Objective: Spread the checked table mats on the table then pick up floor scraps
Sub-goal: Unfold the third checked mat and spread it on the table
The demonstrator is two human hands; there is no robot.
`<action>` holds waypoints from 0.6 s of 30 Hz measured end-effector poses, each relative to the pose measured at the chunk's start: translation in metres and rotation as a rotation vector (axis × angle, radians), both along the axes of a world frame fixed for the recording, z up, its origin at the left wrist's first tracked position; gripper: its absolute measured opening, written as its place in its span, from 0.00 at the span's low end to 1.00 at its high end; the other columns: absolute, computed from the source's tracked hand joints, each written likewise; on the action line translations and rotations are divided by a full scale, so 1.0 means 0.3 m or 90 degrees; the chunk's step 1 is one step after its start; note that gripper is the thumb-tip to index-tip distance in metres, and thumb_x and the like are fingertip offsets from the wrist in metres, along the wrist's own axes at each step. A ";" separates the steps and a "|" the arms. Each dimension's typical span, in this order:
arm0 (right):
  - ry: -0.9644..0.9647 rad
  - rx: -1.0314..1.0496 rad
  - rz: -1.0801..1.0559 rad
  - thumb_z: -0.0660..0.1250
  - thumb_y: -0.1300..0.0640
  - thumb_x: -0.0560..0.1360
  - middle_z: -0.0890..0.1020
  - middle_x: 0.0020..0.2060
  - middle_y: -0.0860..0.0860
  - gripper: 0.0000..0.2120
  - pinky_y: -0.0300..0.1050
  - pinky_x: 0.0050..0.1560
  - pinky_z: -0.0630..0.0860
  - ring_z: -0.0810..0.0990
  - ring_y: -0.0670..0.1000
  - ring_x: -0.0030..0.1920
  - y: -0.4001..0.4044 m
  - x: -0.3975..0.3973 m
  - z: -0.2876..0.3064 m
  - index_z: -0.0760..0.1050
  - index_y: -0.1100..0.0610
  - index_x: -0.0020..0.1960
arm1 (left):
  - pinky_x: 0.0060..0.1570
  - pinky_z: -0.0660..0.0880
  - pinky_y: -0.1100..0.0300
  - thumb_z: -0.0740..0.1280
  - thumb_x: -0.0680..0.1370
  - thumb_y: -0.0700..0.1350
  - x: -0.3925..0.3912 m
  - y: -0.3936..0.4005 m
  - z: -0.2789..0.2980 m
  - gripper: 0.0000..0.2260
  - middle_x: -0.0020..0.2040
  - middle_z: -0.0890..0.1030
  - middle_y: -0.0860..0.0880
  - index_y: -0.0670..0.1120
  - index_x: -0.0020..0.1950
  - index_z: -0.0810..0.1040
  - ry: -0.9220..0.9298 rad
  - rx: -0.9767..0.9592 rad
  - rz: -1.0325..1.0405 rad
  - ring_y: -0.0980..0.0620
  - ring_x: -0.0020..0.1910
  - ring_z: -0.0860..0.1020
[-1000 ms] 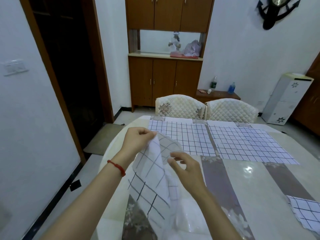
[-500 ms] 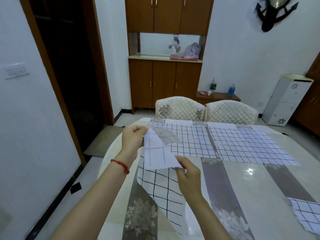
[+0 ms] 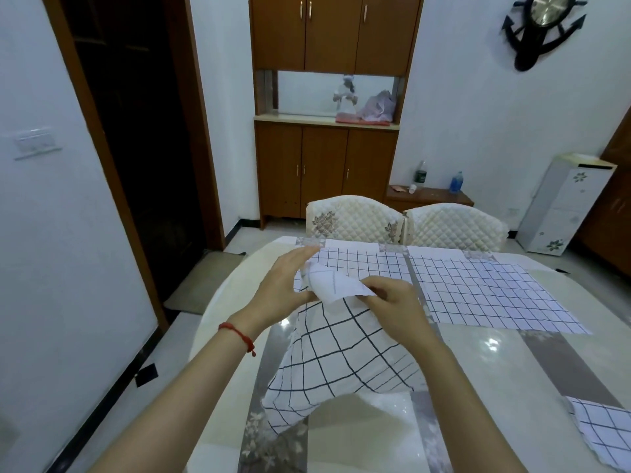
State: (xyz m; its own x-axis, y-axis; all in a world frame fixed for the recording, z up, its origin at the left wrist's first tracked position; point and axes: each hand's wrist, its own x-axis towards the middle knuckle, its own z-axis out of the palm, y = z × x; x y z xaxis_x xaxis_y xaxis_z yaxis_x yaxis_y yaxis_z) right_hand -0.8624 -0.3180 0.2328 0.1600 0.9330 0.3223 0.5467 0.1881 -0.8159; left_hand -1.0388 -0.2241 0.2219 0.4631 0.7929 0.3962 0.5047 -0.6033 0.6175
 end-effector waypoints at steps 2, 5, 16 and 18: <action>0.005 -0.012 0.004 0.66 0.61 0.74 0.78 0.31 0.56 0.07 0.39 0.34 0.64 0.68 0.46 0.32 -0.008 0.009 0.020 0.81 0.60 0.41 | 0.66 0.60 0.63 0.74 0.69 0.42 0.020 0.001 0.008 0.30 0.69 0.69 0.53 0.50 0.69 0.67 -0.001 0.027 -0.038 0.56 0.68 0.65; 0.011 -0.031 0.010 0.66 0.61 0.74 0.79 0.34 0.60 0.06 0.43 0.36 0.65 0.70 0.49 0.34 -0.021 0.034 0.032 0.81 0.60 0.42 | 0.62 0.63 0.66 0.71 0.70 0.37 0.047 -0.011 0.021 0.20 0.61 0.75 0.54 0.47 0.61 0.77 -0.062 0.068 -0.059 0.59 0.61 0.68; 0.111 -0.165 -0.049 0.73 0.56 0.67 0.85 0.36 0.51 0.06 0.45 0.46 0.79 0.83 0.51 0.38 -0.075 0.142 -0.056 0.81 0.59 0.39 | 0.39 0.70 0.76 0.67 0.74 0.37 0.097 -0.025 0.205 0.05 0.39 0.80 0.52 0.41 0.46 0.83 -0.121 0.104 -0.059 0.66 0.37 0.76; 0.064 -0.231 -0.050 0.73 0.45 0.63 0.86 0.39 0.49 0.13 0.52 0.52 0.80 0.85 0.50 0.43 -0.094 0.171 -0.103 0.82 0.52 0.42 | 0.40 0.74 0.64 0.66 0.74 0.38 0.097 -0.009 0.240 0.05 0.41 0.83 0.46 0.40 0.45 0.82 -0.099 0.132 -0.039 0.56 0.38 0.78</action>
